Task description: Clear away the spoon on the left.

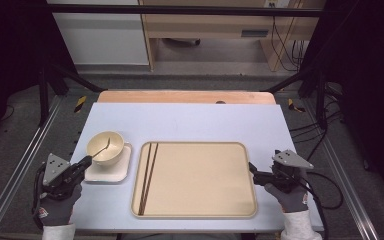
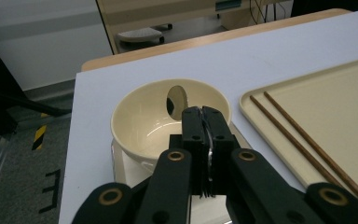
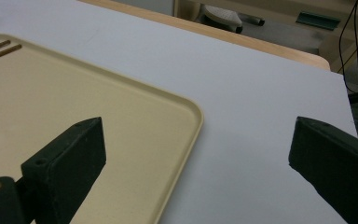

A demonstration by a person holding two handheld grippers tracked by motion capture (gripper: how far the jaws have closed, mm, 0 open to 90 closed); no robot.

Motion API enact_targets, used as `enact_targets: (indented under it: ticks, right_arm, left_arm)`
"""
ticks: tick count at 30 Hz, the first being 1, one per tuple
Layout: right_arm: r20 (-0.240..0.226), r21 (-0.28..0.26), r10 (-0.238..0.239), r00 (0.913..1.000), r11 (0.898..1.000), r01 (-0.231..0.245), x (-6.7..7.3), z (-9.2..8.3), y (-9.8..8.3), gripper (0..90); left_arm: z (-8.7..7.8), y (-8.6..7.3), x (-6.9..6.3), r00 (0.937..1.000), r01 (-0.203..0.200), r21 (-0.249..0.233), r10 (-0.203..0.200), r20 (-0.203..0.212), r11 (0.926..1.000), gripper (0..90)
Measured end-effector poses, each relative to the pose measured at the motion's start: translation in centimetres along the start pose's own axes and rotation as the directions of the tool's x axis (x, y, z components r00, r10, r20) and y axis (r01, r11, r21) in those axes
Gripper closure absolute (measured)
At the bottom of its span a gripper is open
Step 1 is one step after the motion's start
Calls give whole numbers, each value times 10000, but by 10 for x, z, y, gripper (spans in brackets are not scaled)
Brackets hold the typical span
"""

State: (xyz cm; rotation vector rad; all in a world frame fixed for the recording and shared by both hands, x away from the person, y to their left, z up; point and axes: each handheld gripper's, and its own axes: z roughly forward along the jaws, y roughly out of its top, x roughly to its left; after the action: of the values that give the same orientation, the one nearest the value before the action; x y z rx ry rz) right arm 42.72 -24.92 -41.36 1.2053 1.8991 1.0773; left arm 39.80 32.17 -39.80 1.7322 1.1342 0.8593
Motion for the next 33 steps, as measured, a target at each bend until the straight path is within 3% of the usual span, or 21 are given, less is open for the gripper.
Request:
enact_targets:
  ticks: [7,15,22,33]
  right_arm:
    - [-7,19,-49,10000,10000,49,1,1,0,39]
    - [-2,-3,-6,10000,10000,6,0,0,0,39]
    - [-1,17,5,10000,10000,-5,0,0,0,38]
    - [7,23,-37,10000,10000,37,0,0,0,38]
  left_arm:
    - [-11,8,-7,9998,-112,-486,119,145,9988,888]
    - [-18,19,-26,9979,-389,-966,436,469,9946,889]
    - [-17,25,-45,9926,-863,-1024,943,768,9910,889]
    - [-9,29,-65,9828,-1250,-977,1367,1241,9873,889]
